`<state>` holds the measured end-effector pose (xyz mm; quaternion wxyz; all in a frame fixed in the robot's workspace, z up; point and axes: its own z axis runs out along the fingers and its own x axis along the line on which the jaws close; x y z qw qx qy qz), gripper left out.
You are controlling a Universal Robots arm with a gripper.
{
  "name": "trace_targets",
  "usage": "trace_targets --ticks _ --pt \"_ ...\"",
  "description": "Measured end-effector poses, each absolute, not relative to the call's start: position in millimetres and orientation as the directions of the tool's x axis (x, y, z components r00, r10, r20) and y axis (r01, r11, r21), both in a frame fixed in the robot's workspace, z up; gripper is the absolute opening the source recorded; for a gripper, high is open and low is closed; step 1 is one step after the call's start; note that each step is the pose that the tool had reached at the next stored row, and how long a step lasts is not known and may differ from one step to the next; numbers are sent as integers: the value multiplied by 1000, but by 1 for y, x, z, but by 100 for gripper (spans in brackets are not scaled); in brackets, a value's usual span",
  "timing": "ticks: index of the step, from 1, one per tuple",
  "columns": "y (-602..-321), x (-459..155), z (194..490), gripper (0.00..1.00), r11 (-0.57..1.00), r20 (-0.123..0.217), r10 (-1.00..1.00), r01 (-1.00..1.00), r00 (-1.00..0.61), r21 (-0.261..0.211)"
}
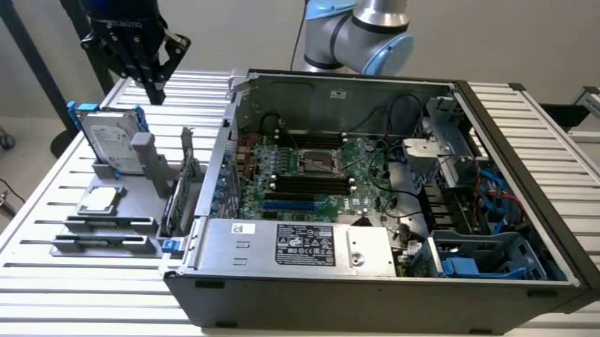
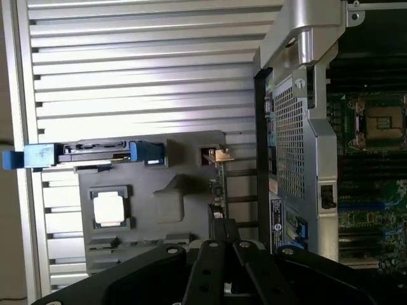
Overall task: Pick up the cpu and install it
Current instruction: 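Reach for the cpu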
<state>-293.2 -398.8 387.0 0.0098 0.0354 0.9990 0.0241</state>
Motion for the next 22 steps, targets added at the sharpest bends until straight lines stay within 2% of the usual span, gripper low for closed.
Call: trace_targets --ticks 22 --pt "-399 -393 377 11 996 -18 71 70 -997 46"
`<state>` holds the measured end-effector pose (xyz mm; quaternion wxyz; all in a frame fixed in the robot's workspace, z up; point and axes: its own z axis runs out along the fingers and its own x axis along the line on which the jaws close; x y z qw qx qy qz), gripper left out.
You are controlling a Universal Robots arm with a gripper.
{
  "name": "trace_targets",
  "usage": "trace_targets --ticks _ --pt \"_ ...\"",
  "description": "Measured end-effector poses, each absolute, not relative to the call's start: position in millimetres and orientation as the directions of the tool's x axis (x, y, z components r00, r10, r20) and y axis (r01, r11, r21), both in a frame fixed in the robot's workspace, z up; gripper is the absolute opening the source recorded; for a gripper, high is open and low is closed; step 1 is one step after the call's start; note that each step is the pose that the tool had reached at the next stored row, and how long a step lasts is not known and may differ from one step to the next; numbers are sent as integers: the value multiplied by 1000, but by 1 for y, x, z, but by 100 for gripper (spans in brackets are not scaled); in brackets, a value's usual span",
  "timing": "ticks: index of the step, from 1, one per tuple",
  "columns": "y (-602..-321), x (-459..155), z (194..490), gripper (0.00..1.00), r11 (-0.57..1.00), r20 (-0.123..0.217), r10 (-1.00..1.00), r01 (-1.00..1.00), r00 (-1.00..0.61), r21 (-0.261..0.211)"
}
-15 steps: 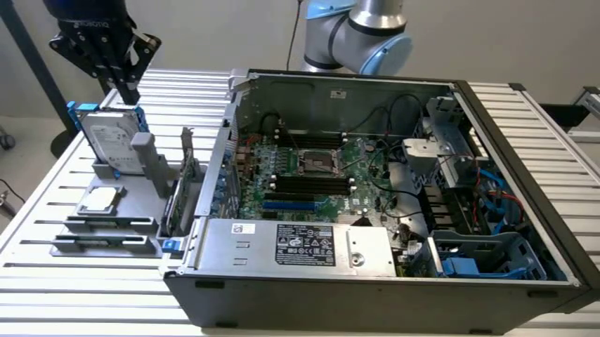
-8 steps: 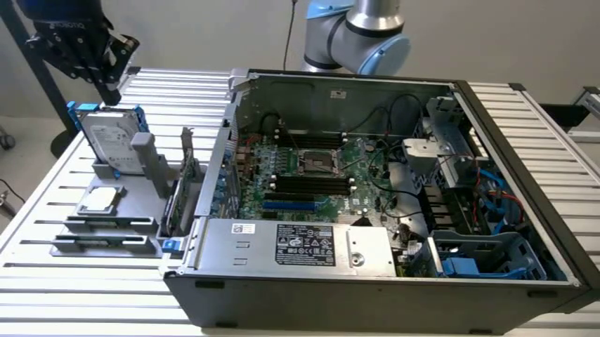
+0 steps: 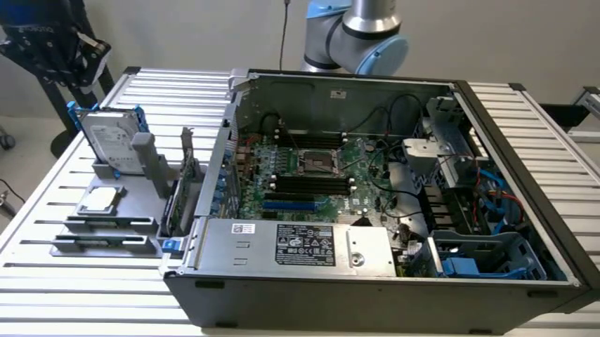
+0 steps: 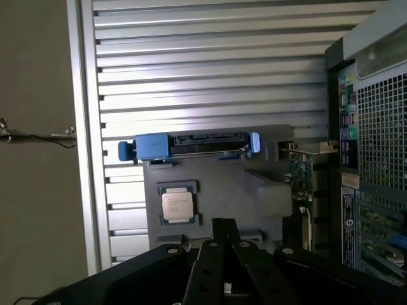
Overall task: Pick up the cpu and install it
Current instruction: 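Reach for the cpu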
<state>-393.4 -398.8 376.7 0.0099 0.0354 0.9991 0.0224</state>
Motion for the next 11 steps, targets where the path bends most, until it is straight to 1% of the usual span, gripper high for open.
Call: trace_targets --ticks 8,11 --pt "-399 -429 369 11 997 -18 71 70 -997 42" --pt "-399 -429 369 11 997 -17 71 70 -997 42"
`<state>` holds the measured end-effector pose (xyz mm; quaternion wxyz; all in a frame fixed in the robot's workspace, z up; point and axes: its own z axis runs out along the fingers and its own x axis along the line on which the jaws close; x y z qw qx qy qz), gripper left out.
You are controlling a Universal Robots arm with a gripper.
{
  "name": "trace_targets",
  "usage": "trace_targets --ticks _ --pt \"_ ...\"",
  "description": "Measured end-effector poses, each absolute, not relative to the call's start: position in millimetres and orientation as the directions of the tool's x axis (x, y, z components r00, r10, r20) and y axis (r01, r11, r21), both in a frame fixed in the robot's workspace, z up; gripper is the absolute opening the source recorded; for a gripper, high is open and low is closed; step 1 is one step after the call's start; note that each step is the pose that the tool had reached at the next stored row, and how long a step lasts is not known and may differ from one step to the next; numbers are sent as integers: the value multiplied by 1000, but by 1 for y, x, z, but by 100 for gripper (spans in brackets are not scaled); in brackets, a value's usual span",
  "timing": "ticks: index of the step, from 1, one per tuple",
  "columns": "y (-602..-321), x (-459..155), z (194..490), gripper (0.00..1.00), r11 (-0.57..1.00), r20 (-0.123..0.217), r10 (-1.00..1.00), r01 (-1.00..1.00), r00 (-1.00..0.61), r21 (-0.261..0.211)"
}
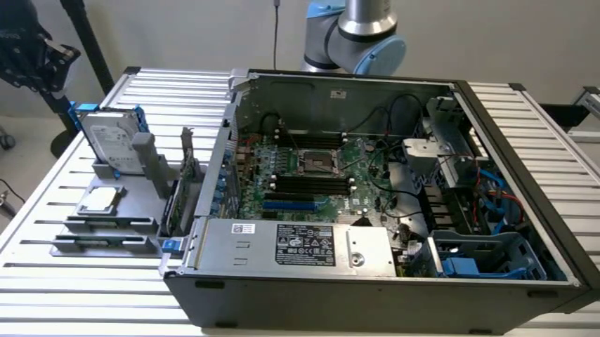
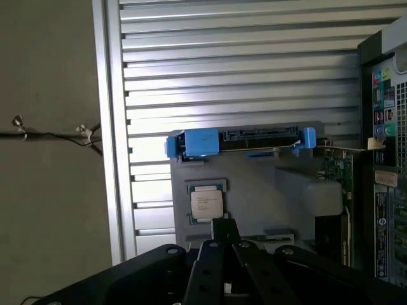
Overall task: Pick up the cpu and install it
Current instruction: 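Reach for the cpu, then pick up the cpu and move it towards the insertion slot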
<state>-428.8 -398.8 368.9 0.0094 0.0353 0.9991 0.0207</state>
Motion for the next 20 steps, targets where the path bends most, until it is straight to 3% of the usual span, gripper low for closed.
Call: trace_targets --ticks 13,15,17,18,20 --pt "-399 -429 369 12 997 -17 71 70 -997 42" --pt "-399 -429 369 17 997 -17 71 70 -997 42" --pt "-399 -429 369 30 997 -17 71 70 -997 42" --pt "-399 -429 369 30 997 -17 71 70 -997 42" --pt "-399 -429 369 42 997 -16 71 70 -997 42"
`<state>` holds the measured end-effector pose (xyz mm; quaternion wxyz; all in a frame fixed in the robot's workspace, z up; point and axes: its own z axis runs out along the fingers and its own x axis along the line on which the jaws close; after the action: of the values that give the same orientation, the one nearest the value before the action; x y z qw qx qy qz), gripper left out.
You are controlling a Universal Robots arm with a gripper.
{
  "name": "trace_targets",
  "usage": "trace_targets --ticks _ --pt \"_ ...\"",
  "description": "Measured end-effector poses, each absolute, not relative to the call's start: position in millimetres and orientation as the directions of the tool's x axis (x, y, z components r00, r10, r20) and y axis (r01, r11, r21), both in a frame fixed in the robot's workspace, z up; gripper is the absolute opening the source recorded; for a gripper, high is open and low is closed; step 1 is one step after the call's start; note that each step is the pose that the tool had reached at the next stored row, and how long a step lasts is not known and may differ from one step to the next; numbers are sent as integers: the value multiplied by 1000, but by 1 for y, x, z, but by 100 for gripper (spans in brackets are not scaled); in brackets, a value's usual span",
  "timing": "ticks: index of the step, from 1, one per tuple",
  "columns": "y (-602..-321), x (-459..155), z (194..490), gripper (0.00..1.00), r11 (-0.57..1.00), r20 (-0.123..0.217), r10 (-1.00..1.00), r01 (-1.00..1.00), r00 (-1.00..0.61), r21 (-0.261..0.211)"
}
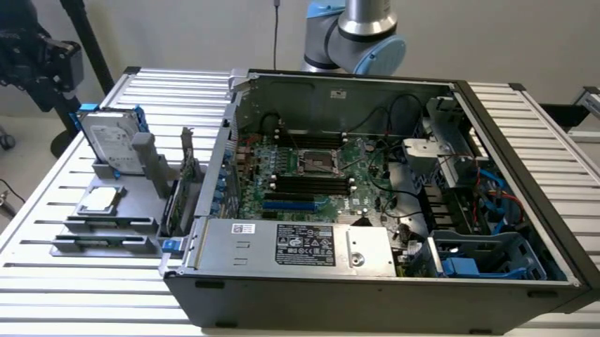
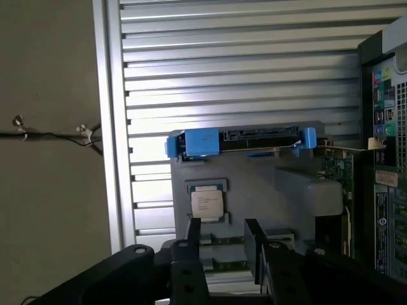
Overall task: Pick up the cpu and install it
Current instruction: 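Pick up the cpu and move it towards the insertion slot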
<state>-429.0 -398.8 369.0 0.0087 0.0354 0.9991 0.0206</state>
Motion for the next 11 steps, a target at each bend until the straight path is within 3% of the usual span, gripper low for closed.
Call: trace_targets --ticks 4,8,11 --pt "-399 -429 368 53 997 -14 71 70 -997 42" --pt "-400 -429 363 71 997 -8 70 70 -998 41" --pt "-402 -429 358 71 997 -6 68 68 -998 41"
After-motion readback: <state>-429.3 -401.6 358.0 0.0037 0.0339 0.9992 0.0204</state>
